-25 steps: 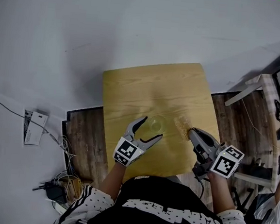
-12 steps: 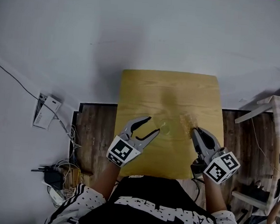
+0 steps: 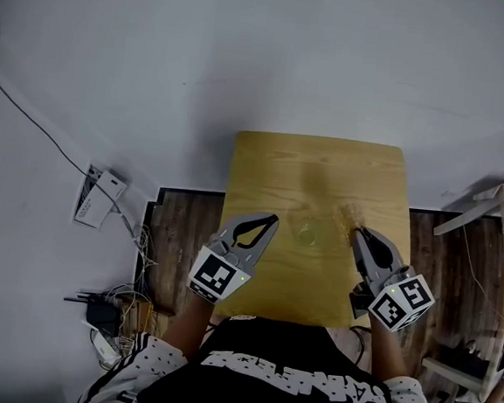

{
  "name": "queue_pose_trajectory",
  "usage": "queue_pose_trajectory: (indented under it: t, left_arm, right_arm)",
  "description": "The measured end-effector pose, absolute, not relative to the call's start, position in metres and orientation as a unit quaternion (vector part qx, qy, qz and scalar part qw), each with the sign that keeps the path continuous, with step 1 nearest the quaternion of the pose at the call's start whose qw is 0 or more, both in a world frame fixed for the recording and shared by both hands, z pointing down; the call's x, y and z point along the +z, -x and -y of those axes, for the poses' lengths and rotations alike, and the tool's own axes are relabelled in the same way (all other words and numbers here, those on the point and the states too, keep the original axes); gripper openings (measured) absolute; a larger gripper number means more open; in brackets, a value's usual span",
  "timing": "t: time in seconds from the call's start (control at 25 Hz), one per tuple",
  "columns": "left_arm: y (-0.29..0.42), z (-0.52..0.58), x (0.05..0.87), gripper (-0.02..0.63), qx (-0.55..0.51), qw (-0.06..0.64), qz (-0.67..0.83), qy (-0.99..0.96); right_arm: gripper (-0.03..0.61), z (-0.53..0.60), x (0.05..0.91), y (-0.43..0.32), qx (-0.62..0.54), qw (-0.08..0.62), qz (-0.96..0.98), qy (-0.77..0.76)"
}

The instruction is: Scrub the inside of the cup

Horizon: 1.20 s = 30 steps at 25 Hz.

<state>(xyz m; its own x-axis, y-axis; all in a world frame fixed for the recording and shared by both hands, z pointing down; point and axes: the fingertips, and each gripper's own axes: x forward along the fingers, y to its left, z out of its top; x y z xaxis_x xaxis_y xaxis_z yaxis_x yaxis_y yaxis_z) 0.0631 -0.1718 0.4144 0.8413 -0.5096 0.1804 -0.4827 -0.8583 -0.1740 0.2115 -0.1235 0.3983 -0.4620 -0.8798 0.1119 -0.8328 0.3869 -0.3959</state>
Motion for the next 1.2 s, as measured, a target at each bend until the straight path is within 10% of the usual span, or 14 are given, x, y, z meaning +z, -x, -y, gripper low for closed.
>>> queue_pose_trajectory:
  t: [1.2]
  left_arm:
    - [-0.059, 0.161, 0.399, 0.002, -0.091, 0.064, -0.253, 0.961]
  right_arm:
    - [0.026, 0.117, 0.398, -0.205, -0.196, 0.048, -0.833, 0.515]
